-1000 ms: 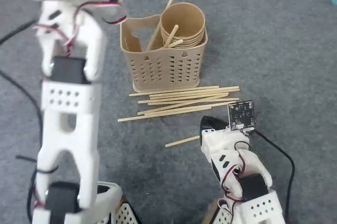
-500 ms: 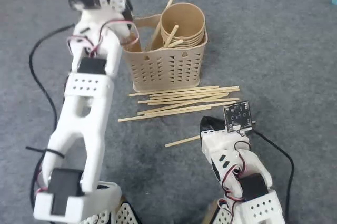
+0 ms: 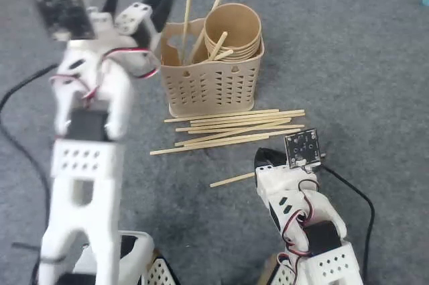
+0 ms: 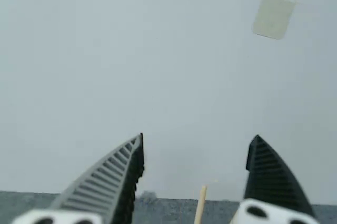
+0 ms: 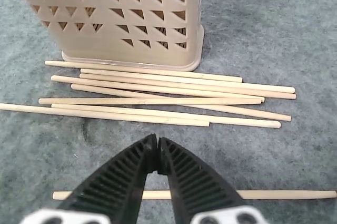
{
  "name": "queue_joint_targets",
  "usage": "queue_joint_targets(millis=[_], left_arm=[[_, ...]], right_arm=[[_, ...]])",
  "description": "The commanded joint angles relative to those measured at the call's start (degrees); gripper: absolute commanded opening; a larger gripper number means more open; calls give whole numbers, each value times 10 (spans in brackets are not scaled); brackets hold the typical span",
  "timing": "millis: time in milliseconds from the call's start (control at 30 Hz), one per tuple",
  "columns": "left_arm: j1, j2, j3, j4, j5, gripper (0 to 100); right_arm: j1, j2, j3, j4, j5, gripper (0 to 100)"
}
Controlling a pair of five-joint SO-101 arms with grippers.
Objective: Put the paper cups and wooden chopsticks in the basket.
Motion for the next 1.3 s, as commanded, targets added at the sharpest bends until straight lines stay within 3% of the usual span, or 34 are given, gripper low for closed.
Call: queue_joint_targets(millis=[0,133,200,433,667,867,1033,1267], left_arm=[[-47,-85,-51,201,-4,300],[-96,-103,-27,364,2,300],[-104,-101,26,387,16,300],[-135,-100,274,253,105,300],[-134,-99,432,84,107,300],[-136,-93,445,78,105,299],[-137,-10,409,61,104,256],[-172,151,310,54,105,240]], right_arm=[[9,5,12,-9,9,13],[9,5,12,-7,11,13],[6,5,12,7,11,13],[4,4,7,44,8,139],[-6,4,-35,109,7,61],[-44,5,-70,178,11,58],[-51,23,-94,186,25,58],[-51,232,-211,184,61,58]])
